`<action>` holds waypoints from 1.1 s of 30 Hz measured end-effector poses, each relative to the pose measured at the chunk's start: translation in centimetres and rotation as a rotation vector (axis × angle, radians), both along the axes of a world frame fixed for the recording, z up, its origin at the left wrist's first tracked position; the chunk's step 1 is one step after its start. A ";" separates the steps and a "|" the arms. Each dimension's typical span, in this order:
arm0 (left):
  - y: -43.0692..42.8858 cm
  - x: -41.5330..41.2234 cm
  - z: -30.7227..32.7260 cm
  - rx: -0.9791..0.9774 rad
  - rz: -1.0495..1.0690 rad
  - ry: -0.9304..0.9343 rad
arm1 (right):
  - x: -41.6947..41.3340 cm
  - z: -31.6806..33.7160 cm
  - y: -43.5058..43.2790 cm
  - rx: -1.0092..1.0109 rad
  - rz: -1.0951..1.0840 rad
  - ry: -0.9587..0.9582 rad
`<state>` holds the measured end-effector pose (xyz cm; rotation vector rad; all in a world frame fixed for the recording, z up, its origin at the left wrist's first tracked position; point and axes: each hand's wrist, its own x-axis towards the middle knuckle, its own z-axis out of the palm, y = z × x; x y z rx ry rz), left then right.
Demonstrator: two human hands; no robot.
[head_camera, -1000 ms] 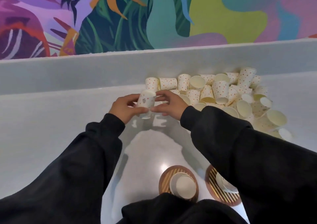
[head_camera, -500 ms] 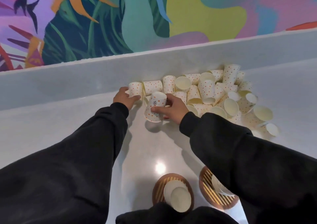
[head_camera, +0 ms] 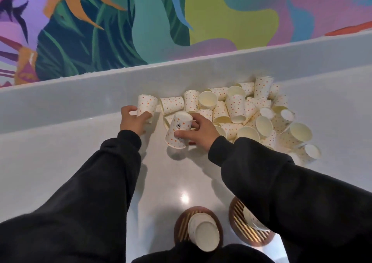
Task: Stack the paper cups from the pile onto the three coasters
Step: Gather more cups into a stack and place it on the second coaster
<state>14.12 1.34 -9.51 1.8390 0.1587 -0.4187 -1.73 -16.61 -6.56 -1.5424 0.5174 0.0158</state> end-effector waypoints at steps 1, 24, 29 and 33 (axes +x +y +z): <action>0.5 -0.6 1.0 -0.084 -0.019 -0.029 | -0.1 0.0 0.1 -0.014 0.000 -0.004; -0.5 -5.8 11.6 -0.016 -0.487 -0.436 | -1.1 2.1 -0.3 0.324 0.044 -0.054; -2.0 -6.9 11.2 -0.045 -0.466 -0.383 | -1.0 2.5 -1.7 0.374 -0.020 -0.029; -3.3 -7.3 11.0 -0.077 -0.453 -0.254 | -1.4 3.3 -3.0 0.527 -0.068 -0.059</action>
